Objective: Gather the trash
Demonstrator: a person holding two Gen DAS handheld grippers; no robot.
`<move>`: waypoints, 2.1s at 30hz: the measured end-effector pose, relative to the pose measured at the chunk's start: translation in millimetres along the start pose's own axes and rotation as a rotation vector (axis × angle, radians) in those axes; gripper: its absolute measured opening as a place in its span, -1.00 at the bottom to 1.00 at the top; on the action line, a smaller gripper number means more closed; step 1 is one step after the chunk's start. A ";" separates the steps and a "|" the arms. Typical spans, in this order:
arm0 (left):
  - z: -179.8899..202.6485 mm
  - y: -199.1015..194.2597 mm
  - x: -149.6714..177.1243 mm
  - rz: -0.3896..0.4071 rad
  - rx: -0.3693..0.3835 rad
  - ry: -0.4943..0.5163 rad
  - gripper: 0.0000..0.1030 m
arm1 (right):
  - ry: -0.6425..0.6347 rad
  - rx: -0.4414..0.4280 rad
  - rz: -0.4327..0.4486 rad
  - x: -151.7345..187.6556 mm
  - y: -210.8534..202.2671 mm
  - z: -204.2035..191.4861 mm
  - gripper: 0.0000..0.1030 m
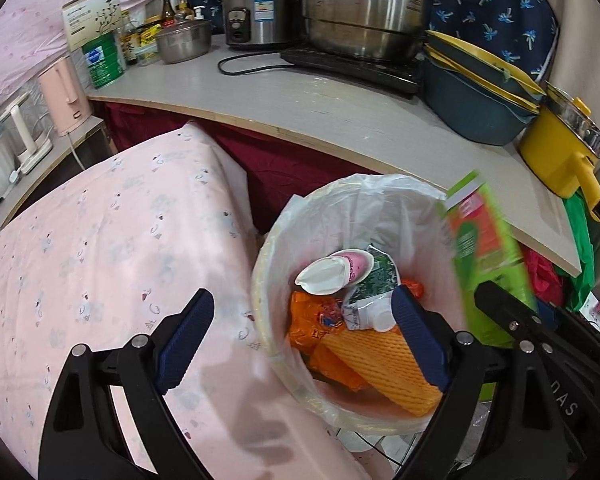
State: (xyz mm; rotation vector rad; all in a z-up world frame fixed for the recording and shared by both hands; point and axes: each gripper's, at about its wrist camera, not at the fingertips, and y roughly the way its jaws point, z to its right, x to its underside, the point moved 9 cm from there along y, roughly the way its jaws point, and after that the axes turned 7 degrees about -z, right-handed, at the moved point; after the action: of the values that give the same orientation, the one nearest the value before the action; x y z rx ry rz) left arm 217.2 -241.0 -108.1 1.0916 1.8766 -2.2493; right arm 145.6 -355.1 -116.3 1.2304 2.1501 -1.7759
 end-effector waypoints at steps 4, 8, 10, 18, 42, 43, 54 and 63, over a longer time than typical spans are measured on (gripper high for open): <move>-10.5 -1.9 5.4 -0.002 -0.011 -0.016 0.67 | -0.006 -0.002 0.015 -1.9 -2.4 -6.0 -0.15; -18.3 -4.8 10.6 0.001 -0.026 -0.026 0.67 | -0.025 0.000 0.011 -0.6 -5.3 -10.4 -0.15; -19.5 -6.6 12.7 0.000 -0.027 -0.028 0.67 | -0.027 0.000 0.011 2.1 -8.6 -10.9 -0.15; -24.8 -23.9 21.9 0.022 -0.038 -0.029 0.68 | -0.033 0.007 0.015 11.3 -22.7 -16.8 -0.09; -57.0 -87.2 69.1 0.071 -0.130 -0.042 0.81 | -0.180 0.062 0.060 56.9 -72.9 -61.3 0.58; -58.2 -88.1 71.9 0.069 -0.132 -0.043 0.81 | -0.186 0.063 0.058 59.8 -74.2 -62.3 0.59; -62.8 -88.3 95.3 0.054 -0.140 -0.040 0.82 | -0.225 0.104 0.048 80.4 -79.9 -61.9 0.88; -59.9 -83.3 107.3 0.041 -0.133 -0.040 0.86 | -0.224 0.107 0.043 89.3 -77.5 -58.8 0.88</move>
State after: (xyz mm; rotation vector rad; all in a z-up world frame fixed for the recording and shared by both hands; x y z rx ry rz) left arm 129.7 -121.9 -93.6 1.0474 1.9379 -2.0747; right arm 61.2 -258.6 -84.8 1.0321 1.9163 -1.9301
